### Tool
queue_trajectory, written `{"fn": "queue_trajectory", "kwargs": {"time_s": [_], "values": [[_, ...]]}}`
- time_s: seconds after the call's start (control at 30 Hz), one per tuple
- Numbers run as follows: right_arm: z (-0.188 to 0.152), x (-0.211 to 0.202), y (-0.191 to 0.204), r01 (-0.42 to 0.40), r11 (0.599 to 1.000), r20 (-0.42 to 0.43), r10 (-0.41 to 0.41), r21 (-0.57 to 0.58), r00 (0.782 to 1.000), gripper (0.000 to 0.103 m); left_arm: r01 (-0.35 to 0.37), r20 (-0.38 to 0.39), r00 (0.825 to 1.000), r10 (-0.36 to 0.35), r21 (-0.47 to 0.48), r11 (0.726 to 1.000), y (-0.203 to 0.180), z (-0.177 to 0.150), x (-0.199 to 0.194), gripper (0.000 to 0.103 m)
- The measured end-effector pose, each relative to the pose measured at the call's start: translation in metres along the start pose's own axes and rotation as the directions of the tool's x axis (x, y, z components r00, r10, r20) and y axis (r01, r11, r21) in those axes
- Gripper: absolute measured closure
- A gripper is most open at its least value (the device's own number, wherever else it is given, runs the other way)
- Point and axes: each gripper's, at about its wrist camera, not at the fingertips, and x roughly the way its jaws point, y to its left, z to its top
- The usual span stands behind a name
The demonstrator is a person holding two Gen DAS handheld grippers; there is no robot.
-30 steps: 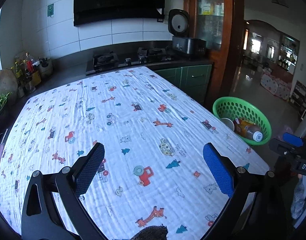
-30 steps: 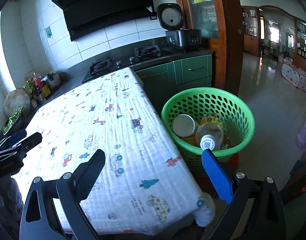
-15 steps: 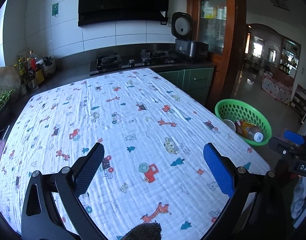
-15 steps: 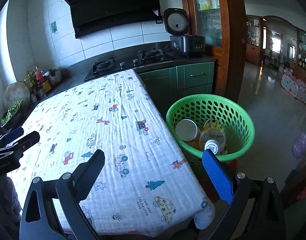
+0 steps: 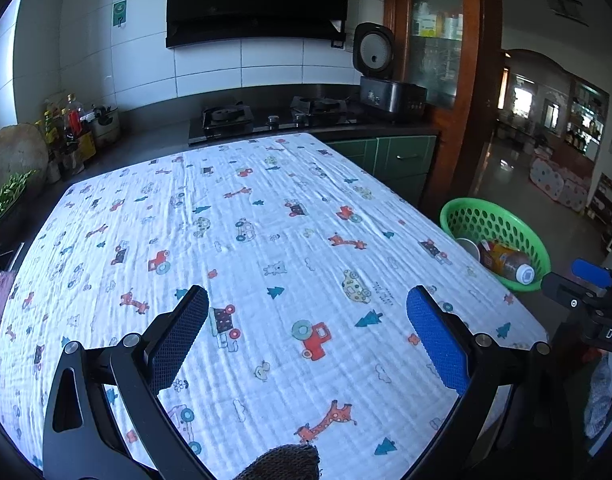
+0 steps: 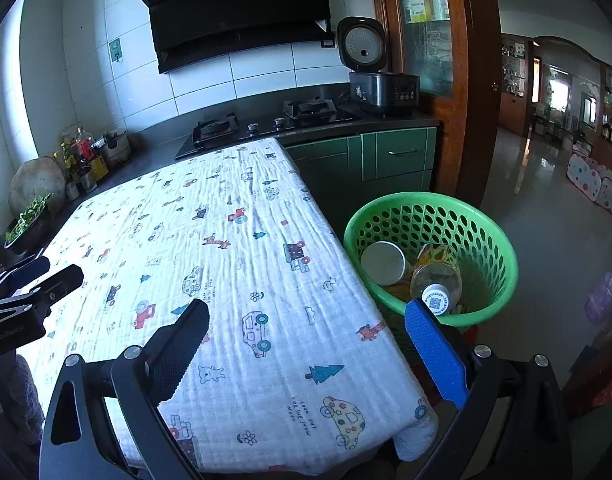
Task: Collect trash
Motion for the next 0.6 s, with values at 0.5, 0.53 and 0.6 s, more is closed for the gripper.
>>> {"fn": "queue_trajectory", "kwargs": {"time_s": [0.5,0.53,0.6], "values": [[-0.0002,0.0034,0.0031,0.001,1.0,-0.006,-0.001,-0.005,1.0,0.008,-0.009,-0.001,1.0,0.009,-0.013,1.0,0.0061,-0.0008,-0.0005,0.005],[-0.0001,0.0037,0.0027,0.002,1.0,-0.006,-0.002,-0.005,1.0,0.008,-0.01,0.0,1.0,0.01,-0.012,1.0,0.006,-0.0004,-0.0005,0.005],[-0.0006,0.0048,0.0027,0.001,1.0,-0.006,-0.001,-0.002,1.0,0.008,-0.013,-0.001,1.0,0.013,-0.012,1.0,0.0061,-0.0002,0.0002,0.005]]}}
